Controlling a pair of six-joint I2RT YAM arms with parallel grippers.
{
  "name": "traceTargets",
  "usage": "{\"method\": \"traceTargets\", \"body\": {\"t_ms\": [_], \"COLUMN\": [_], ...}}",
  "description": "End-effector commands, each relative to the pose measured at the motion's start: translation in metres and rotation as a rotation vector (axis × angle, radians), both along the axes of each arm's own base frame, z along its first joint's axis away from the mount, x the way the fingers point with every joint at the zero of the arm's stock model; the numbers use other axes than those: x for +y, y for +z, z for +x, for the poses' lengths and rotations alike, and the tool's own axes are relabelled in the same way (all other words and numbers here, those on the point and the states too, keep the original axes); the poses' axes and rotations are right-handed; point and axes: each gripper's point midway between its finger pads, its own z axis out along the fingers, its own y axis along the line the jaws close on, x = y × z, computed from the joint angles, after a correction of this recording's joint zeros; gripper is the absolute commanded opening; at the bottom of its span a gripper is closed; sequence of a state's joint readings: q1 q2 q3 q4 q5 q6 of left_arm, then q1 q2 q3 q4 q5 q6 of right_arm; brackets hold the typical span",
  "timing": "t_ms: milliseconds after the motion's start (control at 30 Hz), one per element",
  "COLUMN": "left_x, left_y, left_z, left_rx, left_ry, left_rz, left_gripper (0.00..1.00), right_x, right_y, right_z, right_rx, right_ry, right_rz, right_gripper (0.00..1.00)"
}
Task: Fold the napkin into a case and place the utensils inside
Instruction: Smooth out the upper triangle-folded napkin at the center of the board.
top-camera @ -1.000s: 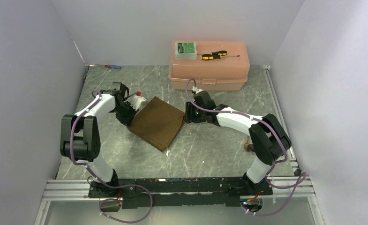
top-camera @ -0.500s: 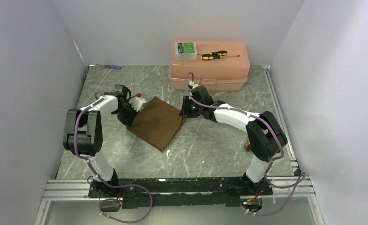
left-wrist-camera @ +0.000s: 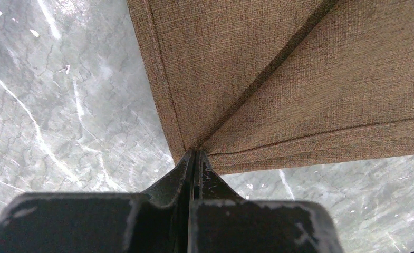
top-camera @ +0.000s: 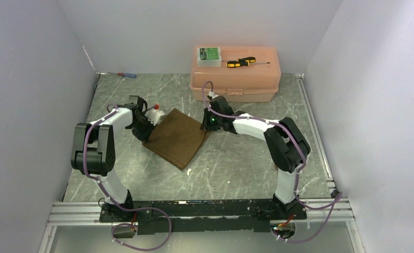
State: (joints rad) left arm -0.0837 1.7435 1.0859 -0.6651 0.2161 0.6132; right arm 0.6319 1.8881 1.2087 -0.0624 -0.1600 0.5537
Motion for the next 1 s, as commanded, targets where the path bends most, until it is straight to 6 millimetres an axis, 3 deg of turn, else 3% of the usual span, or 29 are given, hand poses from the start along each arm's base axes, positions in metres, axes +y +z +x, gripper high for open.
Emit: {"method": "traceTargets", "body": {"t_ms": [0, 167, 567, 667, 767, 967], "left_x": [-0.003, -0.002, -0.001, 0.000, -0.001, -0.007], "left_y": [0.003, 0.001, -0.004, -0.005, -0.004, 0.005], "left_z": [0.005, 0.005, 0.003, 0.002, 0.002, 0.003], "left_rx": [-0.038, -0.042, -0.036, -0.037, -0.037, -0.034], "left_ry": [-0.005, -0.005, -0.008, -0.011, -0.010, 0.005], "left_rz": [-0.013, -0.010, -0.003, 0.000, -0.005, -0.037], "left_gripper": [0.03, 0.03, 0.03, 0.03, 0.03, 0.04], "right_x": [-0.029, -0.054, -0.053, -0.059, -0.048, -0.033], "right_y": [-0.008, -0.030, -0.032, -0.024, -0.005, 0.020], "right_z": [0.012, 0.011, 0.008, 0.010, 0.002, -0.004], "right_rx": [-0.028, -0.018, -0.004, 0.002, 0.000, 0.009], "right_ry": [-0.074, -0.124, -0.078, -0.055, 0.058, 0.170], "right_rz": [-0.046, -0.097, 0.080, 0.174, 0.269, 0.350], "right_gripper": [0.00, 0.00, 0.05, 0.15, 0.31, 0.36]}}
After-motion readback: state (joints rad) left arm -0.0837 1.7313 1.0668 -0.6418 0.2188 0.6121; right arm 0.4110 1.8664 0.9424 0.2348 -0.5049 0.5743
